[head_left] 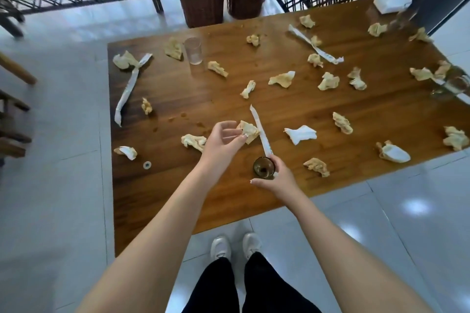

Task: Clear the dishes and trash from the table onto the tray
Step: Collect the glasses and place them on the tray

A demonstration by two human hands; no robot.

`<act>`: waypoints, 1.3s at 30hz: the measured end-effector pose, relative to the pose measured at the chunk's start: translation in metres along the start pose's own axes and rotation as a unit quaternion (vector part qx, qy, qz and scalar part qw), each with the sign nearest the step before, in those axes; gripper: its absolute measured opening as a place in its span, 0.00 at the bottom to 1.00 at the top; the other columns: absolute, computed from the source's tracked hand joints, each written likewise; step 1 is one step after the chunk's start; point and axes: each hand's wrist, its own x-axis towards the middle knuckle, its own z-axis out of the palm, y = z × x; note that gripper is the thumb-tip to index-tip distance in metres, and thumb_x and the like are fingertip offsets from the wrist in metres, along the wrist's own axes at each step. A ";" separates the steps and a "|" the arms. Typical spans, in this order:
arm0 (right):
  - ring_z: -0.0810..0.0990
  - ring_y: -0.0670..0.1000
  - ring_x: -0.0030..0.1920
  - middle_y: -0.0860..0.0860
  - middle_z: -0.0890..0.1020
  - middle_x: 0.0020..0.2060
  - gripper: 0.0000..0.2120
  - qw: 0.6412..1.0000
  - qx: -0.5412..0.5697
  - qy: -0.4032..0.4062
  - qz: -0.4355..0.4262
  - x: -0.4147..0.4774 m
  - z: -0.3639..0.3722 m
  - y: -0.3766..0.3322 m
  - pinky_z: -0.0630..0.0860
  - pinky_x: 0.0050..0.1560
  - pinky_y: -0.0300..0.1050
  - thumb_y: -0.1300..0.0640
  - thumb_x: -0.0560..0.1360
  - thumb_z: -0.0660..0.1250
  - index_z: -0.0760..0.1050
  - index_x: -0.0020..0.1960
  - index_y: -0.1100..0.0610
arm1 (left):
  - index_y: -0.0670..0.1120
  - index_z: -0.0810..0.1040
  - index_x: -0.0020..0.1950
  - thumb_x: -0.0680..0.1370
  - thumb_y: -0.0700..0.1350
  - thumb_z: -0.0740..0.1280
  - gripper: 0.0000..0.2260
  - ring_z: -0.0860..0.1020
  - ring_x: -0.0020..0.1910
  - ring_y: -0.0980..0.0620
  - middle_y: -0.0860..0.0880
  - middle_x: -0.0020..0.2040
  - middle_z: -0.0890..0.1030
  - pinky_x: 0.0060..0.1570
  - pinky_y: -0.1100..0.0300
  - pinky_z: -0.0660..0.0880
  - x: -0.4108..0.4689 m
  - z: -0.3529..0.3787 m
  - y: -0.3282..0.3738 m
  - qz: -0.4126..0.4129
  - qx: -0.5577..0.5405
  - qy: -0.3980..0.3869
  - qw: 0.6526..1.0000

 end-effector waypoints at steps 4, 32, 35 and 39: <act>0.72 0.50 0.64 0.51 0.75 0.64 0.35 1.000 -0.013 0.008 -0.008 0.009 0.002 0.006 0.65 0.58 0.35 0.57 0.65 0.79 0.68 0.68 0.56 | 0.51 0.70 0.63 0.78 0.47 0.67 0.15 0.77 0.53 0.60 0.55 0.54 0.78 0.48 0.67 0.75 0.007 0.001 -0.004 -0.009 0.010 0.008 1.000; 0.79 0.53 0.55 0.50 0.79 0.51 0.21 0.958 0.258 -0.028 -0.125 0.146 -0.030 -0.178 0.75 0.61 0.53 0.49 0.67 0.76 0.74 0.58 0.42 | 0.46 0.69 0.68 0.77 0.48 0.68 0.21 0.73 0.61 0.52 0.48 0.64 0.74 0.55 0.58 0.73 0.187 -0.048 0.036 -0.022 0.007 0.207 0.978; 0.79 0.53 0.57 0.53 0.79 0.55 0.23 0.961 0.246 -0.028 -0.121 0.168 -0.019 -0.199 0.76 0.55 0.45 0.50 0.69 0.74 0.72 0.63 0.45 | 0.45 0.65 0.73 0.76 0.53 0.69 0.28 0.68 0.68 0.48 0.46 0.71 0.68 0.63 0.54 0.69 0.230 -0.068 0.031 -0.040 0.067 0.200 0.977; 0.78 0.52 0.56 0.52 0.79 0.55 0.23 0.965 0.236 -0.004 -0.117 0.207 -0.001 -0.219 0.76 0.53 0.42 0.52 0.70 0.74 0.72 0.64 0.47 | 0.42 0.59 0.76 0.74 0.56 0.70 0.37 0.64 0.72 0.46 0.44 0.74 0.65 0.68 0.53 0.63 0.291 -0.089 0.028 -0.049 0.098 0.196 0.974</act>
